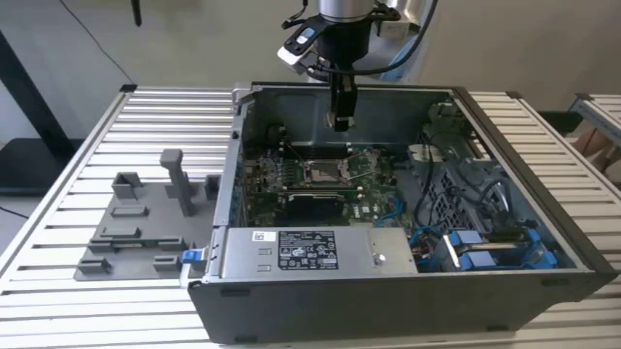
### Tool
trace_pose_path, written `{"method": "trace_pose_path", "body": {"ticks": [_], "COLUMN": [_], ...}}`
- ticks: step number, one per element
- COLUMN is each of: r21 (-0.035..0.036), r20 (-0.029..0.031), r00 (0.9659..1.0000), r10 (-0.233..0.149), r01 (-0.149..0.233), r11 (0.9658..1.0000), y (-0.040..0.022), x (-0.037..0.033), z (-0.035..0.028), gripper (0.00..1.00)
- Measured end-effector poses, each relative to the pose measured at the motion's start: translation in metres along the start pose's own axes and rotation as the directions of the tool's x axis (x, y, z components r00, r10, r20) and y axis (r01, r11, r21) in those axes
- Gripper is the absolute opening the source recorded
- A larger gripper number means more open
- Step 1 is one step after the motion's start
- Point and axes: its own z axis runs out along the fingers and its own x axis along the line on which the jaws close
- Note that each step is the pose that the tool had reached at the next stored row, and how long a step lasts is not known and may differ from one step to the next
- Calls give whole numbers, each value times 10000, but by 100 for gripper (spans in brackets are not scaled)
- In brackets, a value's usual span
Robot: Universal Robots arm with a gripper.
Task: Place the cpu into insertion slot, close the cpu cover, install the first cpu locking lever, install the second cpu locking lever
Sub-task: 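Place the cpu into insertion slot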
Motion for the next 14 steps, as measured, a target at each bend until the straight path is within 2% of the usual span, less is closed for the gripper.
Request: {"method": "trace_pose_path", "body": {"ticks": [14], "r21": [1], "r20": [2], "r00": [10000], "r10": [13], "r01": [-13], "r11": [10000], "y": [-71], "x": [-2], "z": [248], "gripper": [55]}}
